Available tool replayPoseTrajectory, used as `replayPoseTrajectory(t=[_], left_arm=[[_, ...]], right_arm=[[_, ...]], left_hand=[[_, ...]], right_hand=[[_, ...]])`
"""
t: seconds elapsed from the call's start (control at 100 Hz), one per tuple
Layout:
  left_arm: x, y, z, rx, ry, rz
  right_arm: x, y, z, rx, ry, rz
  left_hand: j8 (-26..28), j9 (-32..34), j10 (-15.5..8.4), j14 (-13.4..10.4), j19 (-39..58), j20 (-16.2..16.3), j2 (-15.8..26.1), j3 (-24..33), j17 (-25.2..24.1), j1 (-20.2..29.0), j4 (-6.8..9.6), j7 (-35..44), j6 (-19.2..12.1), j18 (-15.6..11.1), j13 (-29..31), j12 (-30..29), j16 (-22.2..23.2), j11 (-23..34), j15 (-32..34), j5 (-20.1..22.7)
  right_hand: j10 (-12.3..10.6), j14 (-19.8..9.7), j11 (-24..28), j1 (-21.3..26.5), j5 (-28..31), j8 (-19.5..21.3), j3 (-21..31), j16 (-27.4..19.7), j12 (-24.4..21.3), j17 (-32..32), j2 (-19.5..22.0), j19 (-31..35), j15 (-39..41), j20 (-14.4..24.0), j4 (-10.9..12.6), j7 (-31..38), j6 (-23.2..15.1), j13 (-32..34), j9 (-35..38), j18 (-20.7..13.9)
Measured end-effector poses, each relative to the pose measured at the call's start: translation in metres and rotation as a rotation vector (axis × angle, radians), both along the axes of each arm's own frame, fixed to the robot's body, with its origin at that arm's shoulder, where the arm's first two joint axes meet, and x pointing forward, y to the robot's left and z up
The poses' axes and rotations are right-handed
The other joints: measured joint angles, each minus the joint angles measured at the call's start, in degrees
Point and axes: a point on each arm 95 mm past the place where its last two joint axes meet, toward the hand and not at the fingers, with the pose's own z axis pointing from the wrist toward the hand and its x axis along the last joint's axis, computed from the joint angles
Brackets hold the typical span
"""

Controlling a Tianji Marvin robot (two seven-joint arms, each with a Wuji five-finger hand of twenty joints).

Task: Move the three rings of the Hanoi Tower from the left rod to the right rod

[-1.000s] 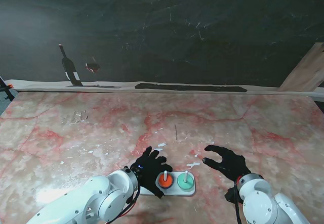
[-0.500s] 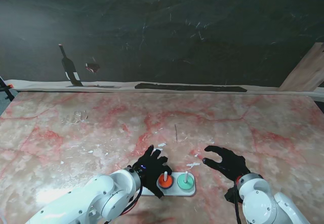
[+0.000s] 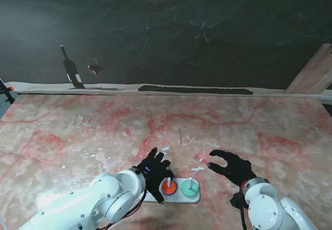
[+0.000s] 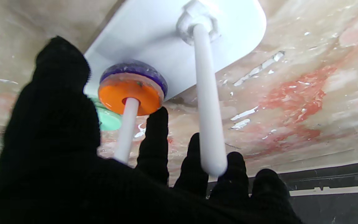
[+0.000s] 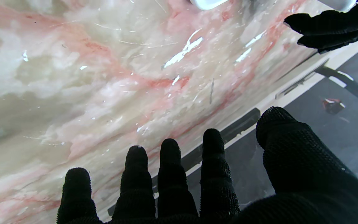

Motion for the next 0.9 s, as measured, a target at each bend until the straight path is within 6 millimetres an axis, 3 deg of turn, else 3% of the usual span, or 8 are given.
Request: replayPoseTrajectory(t=[0.9], left_arm=[[-0.0017, -0.0084, -0.0027, -0.007, -0.036, -0.073]], right_arm=[[0.0002, -0.0004, -0.0004, 0.000, 0.000, -0.002]], left_hand=[[2.23, 0.02, 0.02, 0.87, -0.02, -0.55, 0.00, 0.55, 0.00, 0.00, 0.00, 2.80, -2.94, 0.00, 0.00, -0.01, 1.52, -0.01, 0.00, 0.06]], right_hand=[[0.03, 0.03, 0.00, 0.00, 0.00, 0.00, 0.00, 0.00, 0.00, -0.01, 0.00, -0.60, 0.33, 0.24, 0.00, 0.00, 0.57, -0.60, -0.03, 0.00]])
